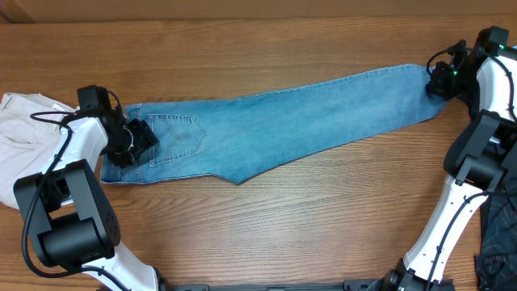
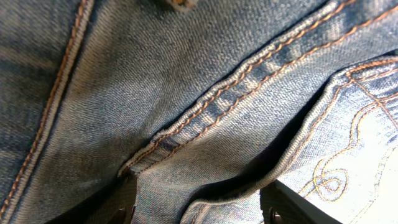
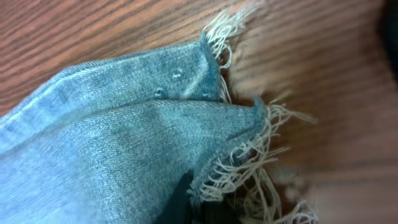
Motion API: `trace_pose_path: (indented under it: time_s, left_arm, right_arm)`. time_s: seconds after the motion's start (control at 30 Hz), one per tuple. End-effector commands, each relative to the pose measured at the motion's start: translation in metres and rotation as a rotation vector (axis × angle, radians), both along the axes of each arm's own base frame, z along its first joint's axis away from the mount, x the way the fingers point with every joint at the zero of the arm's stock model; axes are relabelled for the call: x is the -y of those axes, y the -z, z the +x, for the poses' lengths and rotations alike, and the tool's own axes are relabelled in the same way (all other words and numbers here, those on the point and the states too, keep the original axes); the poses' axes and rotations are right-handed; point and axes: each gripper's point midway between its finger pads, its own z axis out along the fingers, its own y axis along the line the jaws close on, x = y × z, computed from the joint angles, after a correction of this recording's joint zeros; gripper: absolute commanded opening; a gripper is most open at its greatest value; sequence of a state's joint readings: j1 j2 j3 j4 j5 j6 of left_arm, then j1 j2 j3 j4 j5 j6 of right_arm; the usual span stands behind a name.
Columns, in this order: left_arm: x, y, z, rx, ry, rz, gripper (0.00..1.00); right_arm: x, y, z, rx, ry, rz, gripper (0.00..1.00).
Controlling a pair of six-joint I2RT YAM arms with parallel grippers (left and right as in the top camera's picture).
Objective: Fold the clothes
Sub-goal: 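Lift the hem end with the right gripper and fold it leftward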
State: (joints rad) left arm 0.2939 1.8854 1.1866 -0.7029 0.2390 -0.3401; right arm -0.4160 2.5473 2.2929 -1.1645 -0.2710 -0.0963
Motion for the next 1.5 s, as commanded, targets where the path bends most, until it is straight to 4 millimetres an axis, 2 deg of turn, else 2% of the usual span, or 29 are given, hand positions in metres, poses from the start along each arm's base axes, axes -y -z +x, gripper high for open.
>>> trace_pose_path:
  time_s: [0.0, 0.1, 0.23, 0.4, 0.77, 0.97, 1.13, 1.27, 1.3, 1.37, 1.47]
  left_arm:
    - [-0.005, 0.008, -0.002, -0.028, -0.009, 0.028, 0.68]
    - [-0.005, 0.008, -0.003, -0.032, -0.008, 0.026, 0.68]
    - [-0.005, 0.008, -0.003, -0.033, -0.008, 0.026, 0.68]
    - [-0.005, 0.008, -0.004, -0.037, -0.008, 0.025, 0.69]
    - [-0.004, 0.009, -0.008, -0.052, 0.000, 0.022, 0.70]
    - [-0.004, 0.009, -0.008, -0.052, 0.000, 0.022, 0.70]
    - [-0.003, 0.009, -0.008, -0.049, 0.018, 0.025, 0.72]
    - [-0.003, 0.009, -0.008, -0.048, 0.037, 0.028, 0.72]
    - [-0.003, 0.009, -0.009, -0.048, 0.036, 0.028, 0.72]
    - [-0.003, 0.009, -0.009, -0.049, 0.036, 0.027, 0.73]
    - [0.001, 0.007, -0.008, -0.038, 0.055, 0.006, 0.73]
  right_arm:
    - [-0.012, -0.097, 0.011, 0.135, -0.009, -0.087, 0.04]
    - [-0.039, -0.115, 0.000, 0.107, -0.048, -0.072, 0.04]
    - [-0.082, -0.122, -0.011, 0.056, -0.122, -0.048, 0.04]
    - [-0.160, -0.121, -0.023, -0.012, -0.271, -0.015, 0.04]
    - [-0.350, -0.119, -0.072, -0.122, -0.504, 0.034, 0.04]
    - [-0.429, -0.118, -0.104, -0.126, -0.596, 0.042, 0.04]
    - [-0.477, -0.114, -0.122, -0.089, -0.674, 0.051, 0.04]
    - [-0.499, -0.115, -0.131, -0.058, -0.728, 0.056, 0.13]
    - [-0.502, -0.115, -0.132, -0.051, -0.747, 0.054, 0.18]
    - [-0.504, -0.115, -0.134, -0.041, -0.782, 0.046, 0.36]
    - [-0.491, -0.114, -0.128, -0.042, -0.759, -0.007, 0.35]
